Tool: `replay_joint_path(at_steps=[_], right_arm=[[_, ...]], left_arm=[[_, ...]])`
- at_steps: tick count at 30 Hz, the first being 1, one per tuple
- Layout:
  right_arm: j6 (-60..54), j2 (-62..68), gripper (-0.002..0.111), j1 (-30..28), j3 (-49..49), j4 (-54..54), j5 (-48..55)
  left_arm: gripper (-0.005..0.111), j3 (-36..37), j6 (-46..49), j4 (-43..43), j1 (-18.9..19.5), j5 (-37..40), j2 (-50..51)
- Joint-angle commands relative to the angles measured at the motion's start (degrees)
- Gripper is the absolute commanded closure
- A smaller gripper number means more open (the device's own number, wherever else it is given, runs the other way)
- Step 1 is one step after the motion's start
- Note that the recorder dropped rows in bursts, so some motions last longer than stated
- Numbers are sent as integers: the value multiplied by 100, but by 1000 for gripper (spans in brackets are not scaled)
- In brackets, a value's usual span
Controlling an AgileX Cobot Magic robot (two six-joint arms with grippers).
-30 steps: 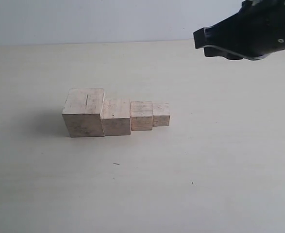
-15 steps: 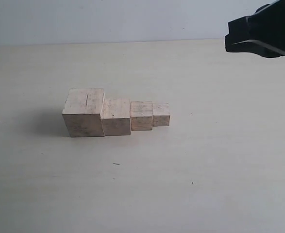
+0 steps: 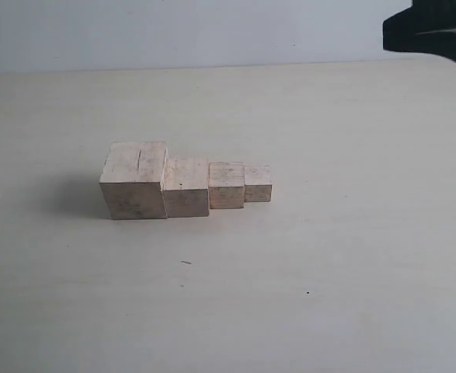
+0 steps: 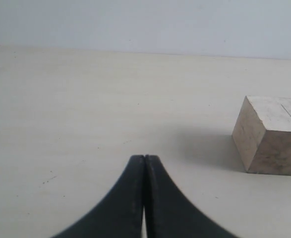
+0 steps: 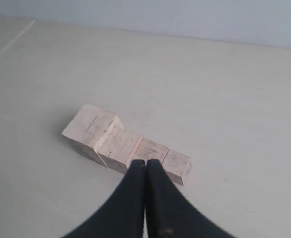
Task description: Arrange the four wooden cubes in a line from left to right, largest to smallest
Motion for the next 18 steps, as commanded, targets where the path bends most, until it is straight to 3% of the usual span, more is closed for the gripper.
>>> replay_joint_path(at_steps=[1, 9, 18], right_arm=[[15, -503, 108, -71, 18, 31, -295], [4, -1595, 108, -1072, 269, -699, -618], [27, -3177, 108, -2552, 2024, -1377, -1688]], left_arm=[[107, 20, -45, -8, 0, -71, -31], [107, 20, -45, -8, 0, -71, -31], [107, 20, -45, -8, 0, -71, -31]])
